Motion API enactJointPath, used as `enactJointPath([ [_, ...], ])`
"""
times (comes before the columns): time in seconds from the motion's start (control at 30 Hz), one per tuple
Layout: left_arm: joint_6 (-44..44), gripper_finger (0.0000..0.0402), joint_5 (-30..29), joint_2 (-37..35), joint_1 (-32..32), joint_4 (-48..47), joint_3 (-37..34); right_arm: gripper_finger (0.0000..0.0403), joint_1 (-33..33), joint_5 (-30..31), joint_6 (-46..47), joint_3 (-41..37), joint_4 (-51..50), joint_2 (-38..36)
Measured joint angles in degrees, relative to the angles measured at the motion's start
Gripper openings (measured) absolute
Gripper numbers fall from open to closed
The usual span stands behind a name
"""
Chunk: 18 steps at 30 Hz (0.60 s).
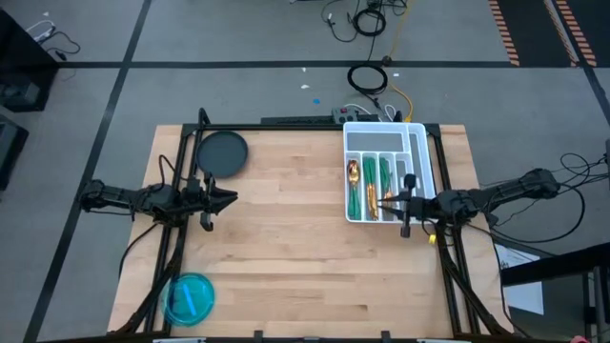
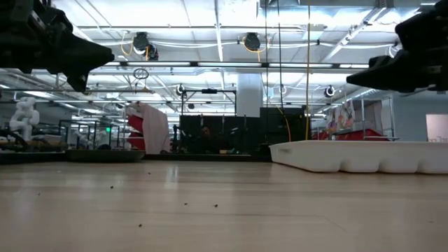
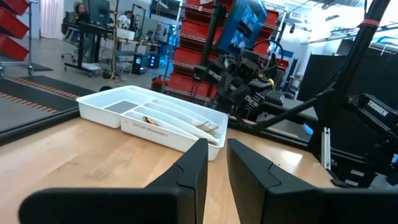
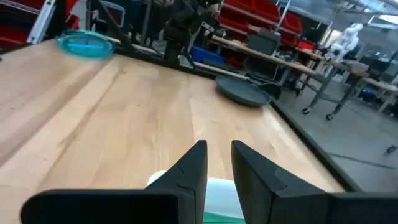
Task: Sort silverware
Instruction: Return to Home Position
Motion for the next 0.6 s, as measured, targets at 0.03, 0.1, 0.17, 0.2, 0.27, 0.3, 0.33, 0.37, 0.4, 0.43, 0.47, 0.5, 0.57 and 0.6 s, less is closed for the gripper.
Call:
enactJointPath([
  [0.03,0.0,0.0067,0.0,0.0,0.0,0.0,0.0,0.0066,0.0,-0.5,0.4,0.0,-0.3,0.0],
  [0.1,0.0,0.0067,0.0,0.0,0.0,0.0,0.0,0.0066,0.1,-0.7,2.6,0.0,-0.9,0.0],
  [0.17,0.0,0.0067,0.0,0.0,0.0,0.0,0.0,0.0066,0.1,-0.7,6.8,0.0,-1.5,0.0],
  [0.2,0.0,0.0067,0.0,0.0,0.0,0.0,0.0,0.0066,0.1,-0.7,9.7,0.0,-1.8,0.0],
  [0.27,0.0,0.0067,0.0,0.0,0.0,0.0,0.0,0.0066,0.1,-0.7,15.0,0.0,-1.8,0.0],
  [0.3,0.0,0.0067,0.1,0.0,0.0,0.0,0.0,0.0066,0.1,-0.7,16.3,0.0,-1.8,0.0],
  [0.33,0.0,0.0067,0.1,0.0,0.0,0.0,0.0,0.0066,0.1,-0.7,17.1,0.0,-1.8,0.0],
  [0.37,0.0,0.0067,0.1,0.0,0.0,0.0,0.0,0.0066,0.1,-0.7,17.4,0.0,-1.8,0.0],
  [0.4,0.0,0.0067,0.2,0.0,0.0,0.0,0.0,0.0066,0.1,-0.7,17.3,0.0,-1.8,0.0],
  [0.43,0.0,0.0067,0.2,0.0,0.0,0.0,0.0,0.0066,0.1,-0.7,17.3,0.0,-1.8,0.0],
  [0.47,0.0,0.0067,0.3,0.0,0.0,0.0,0.0,0.0066,0.1,-0.7,17.3,0.0,-1.8,0.0],
  [0.5,0.0,0.0067,0.3,0.0,0.0,0.0,0.0,0.0066,0.1,-0.7,17.3,0.0,-1.8,0.0],
  [0.57,0.0,0.0067,0.3,0.0,0.0,0.0,0.0,0.0066,0.1,-0.7,17.3,0.0,-1.8,0.0],
  [0.6,0.0,0.0067,0.3,0.0,0.0,0.0,0.0,0.0066,0.1,-0.7,17.3,0.0,-1.8,0.0],
])
